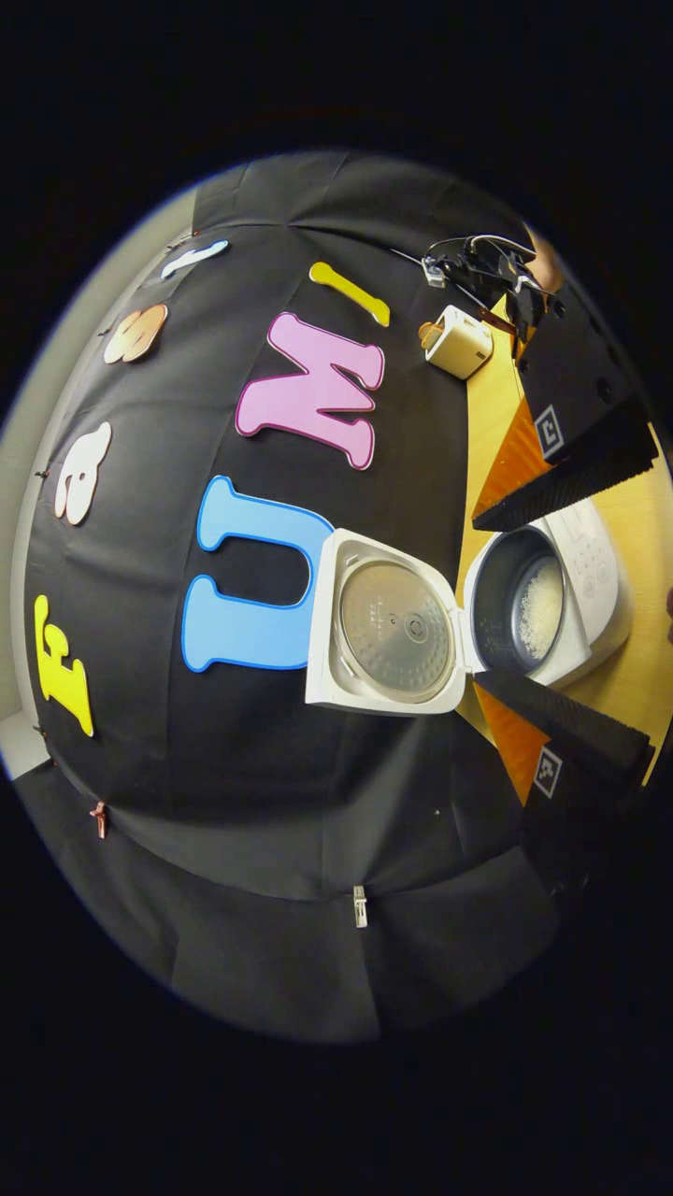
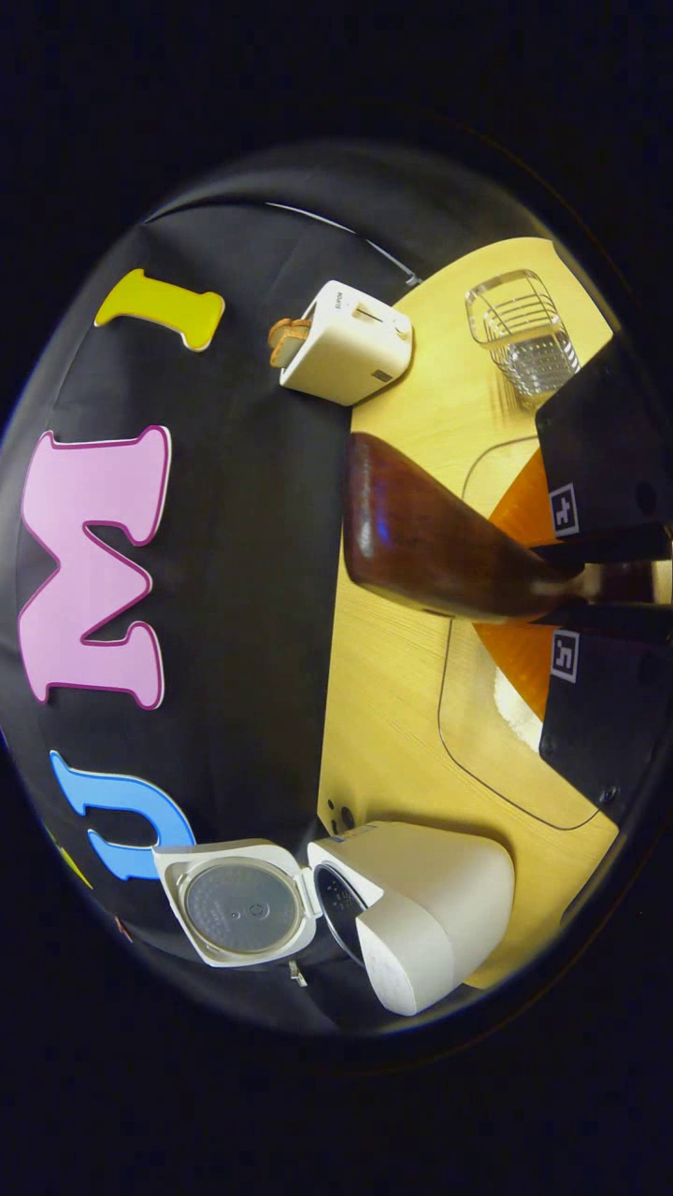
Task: Close the left gripper, press the button to open the rice cooker; take a wooden spoon from the chopstick holder with the right hand, scoop a spoonful of rice and pour it into the rice cooker, then put the wooden spoon back into the chopstick holder.
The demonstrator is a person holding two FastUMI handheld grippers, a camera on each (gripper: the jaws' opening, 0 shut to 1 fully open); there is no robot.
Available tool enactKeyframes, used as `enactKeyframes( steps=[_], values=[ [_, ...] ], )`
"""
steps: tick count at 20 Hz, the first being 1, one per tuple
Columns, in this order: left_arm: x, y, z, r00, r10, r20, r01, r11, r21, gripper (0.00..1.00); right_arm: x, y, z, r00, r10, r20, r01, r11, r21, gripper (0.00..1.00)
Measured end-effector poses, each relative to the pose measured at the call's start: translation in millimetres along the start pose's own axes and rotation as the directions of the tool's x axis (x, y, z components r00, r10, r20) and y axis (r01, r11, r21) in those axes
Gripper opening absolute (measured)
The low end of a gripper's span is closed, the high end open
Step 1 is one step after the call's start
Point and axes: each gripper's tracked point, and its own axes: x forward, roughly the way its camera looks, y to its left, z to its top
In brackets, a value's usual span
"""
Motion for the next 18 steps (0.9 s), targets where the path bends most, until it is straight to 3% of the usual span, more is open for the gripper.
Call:
enactKeyframes(
  steps=[3, 5, 9, 12, 15, 18],
  values=[
    [3, 5, 0, 1.0, -0.002, -0.003, 0.002, 1.0, -0.004, 0.92, 6, 16, -11, 0.999, 0.009, -0.037, -0.007, 0.997, 0.076, 0.21],
    [6, 7, -1, 1.0, -0.002, -0.004, 0.002, 1.0, -0.004, 0.95, 8, 27, -9, 0.999, 0.028, -0.036, -0.023, 0.992, 0.127, 0.21],
    [8, 11, 1, 1.0, 0.003, 0.0, -0.003, 1.0, -0.009, 0.95, 10, 34, -8, 0.998, 0.049, -0.043, -0.035, 0.959, 0.282, 0.21],
    [9, 12, 1, 1.0, 0.003, 0.004, -0.003, 1.0, -0.011, 0.95, 12, 36, -11, 0.995, 0.088, -0.045, -0.056, 0.882, 0.468, 0.22],
    [9, 11, 3, 1.0, 0.003, 0.008, -0.002, 1.0, -0.007, 0.95, 7, 20, -15, 0.996, 0.077, -0.042, -0.035, 0.794, 0.607, 0.21],
    [8, 7, 4, 1.0, -0.003, 0.013, 0.003, 1.0, 0.0, 0.92, 1, -1, -16, 0.999, 0.042, -0.025, -0.015, 0.75, 0.661, 0.21]
  ],
)
